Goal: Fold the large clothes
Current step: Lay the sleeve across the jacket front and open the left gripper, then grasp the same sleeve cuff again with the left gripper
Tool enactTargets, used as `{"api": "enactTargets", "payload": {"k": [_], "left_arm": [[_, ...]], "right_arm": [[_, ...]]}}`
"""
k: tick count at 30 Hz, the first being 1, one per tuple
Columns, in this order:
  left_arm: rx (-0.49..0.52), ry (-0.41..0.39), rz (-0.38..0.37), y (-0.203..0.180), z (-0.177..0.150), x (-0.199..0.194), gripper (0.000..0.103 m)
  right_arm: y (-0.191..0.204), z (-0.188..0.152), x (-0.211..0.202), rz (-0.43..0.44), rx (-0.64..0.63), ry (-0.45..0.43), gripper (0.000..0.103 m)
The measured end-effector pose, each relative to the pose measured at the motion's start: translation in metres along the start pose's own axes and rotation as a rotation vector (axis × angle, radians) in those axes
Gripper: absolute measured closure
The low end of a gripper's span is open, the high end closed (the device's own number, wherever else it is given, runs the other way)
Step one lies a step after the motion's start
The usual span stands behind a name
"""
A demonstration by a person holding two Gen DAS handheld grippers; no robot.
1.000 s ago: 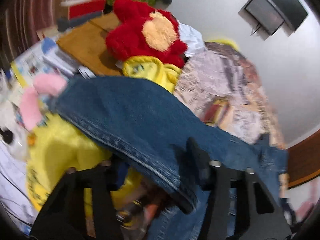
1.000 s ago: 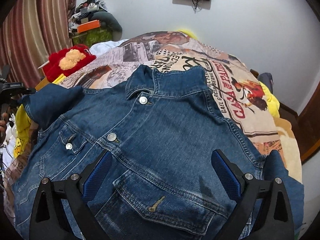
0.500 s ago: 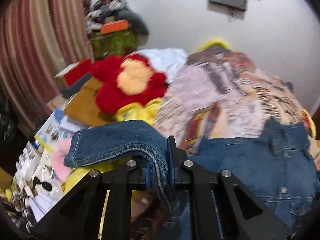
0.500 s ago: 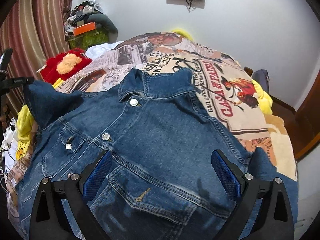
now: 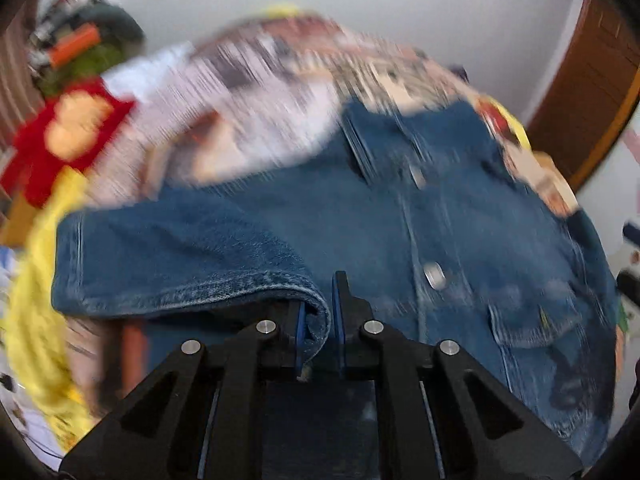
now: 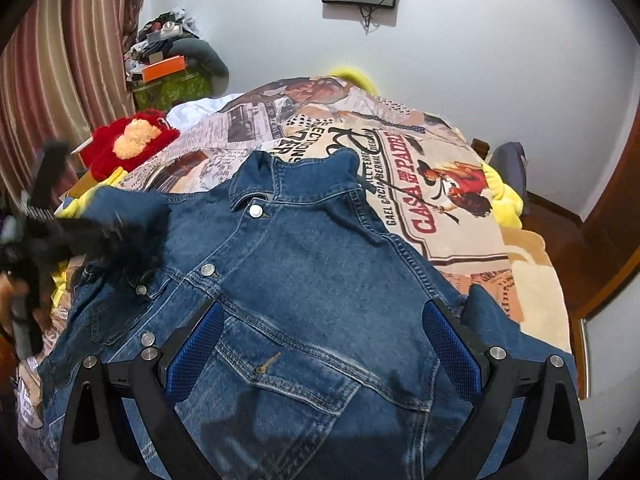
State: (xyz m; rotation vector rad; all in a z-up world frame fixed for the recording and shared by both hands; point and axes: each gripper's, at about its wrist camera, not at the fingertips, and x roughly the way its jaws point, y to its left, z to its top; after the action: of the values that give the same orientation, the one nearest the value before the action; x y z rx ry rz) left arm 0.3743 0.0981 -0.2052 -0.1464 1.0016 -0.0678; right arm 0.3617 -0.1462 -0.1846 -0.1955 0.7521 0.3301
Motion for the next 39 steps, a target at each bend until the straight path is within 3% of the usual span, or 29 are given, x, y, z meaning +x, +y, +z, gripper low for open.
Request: {"api": "enactTargets", "payload": {"k": [4,7,9,11,16,20,26,31,34,39], "left_arm": [[-0.03,0.086,-0.034,-0.006,-0.023,0.023,0.092],[-0.034,0.089,-0.034,-0.009,-0.035,0.02,0.088],[-0.037,0.099,-0.065,-0.008,-0.042,0.011,0.073],[-0.046,0.078,-0.072,-0.001,-0.046,-0.005,0.048],[-0.105,0.009,-0.058,0.03,-0.046,-0.042,0.046],[-0.239,-0.078,-0.029,0.083,-0.039,-0.064,0.041],[-0.436,-0.089,0.016,0.155,-0.038,-0.049,0.041],[-0.597,-0.036,-0.065,0.197,-0.043,-0.012,0.041],[-0.651,-0.015,-0.08,0.206,-0.039,0.007,0.041],[-0.654,-0.012,-0.024,0.208,-0.032,0.026,0.044]], "right_arm": [[-0.001,-0.004,-0.007,-0.01,-0.011,-0.003,0.004],[-0.002,-0.006,-0.009,-0.012,-0.016,0.0,0.004],[-0.001,-0.007,-0.008,-0.014,-0.02,0.004,0.004],[0.002,-0.008,-0.005,-0.016,-0.028,0.01,0.004],[0.012,-0.009,0.004,-0.011,-0.046,0.018,0.004],[0.02,-0.007,0.013,-0.001,-0.056,0.025,0.004],[0.029,-0.003,0.027,0.015,-0.05,0.037,0.004],[0.029,0.0,0.034,0.015,-0.047,0.044,0.004],[0.027,0.001,0.038,0.005,-0.043,0.049,0.004],[0.024,-0.001,0.039,-0.007,-0.044,0.052,0.004]]}}
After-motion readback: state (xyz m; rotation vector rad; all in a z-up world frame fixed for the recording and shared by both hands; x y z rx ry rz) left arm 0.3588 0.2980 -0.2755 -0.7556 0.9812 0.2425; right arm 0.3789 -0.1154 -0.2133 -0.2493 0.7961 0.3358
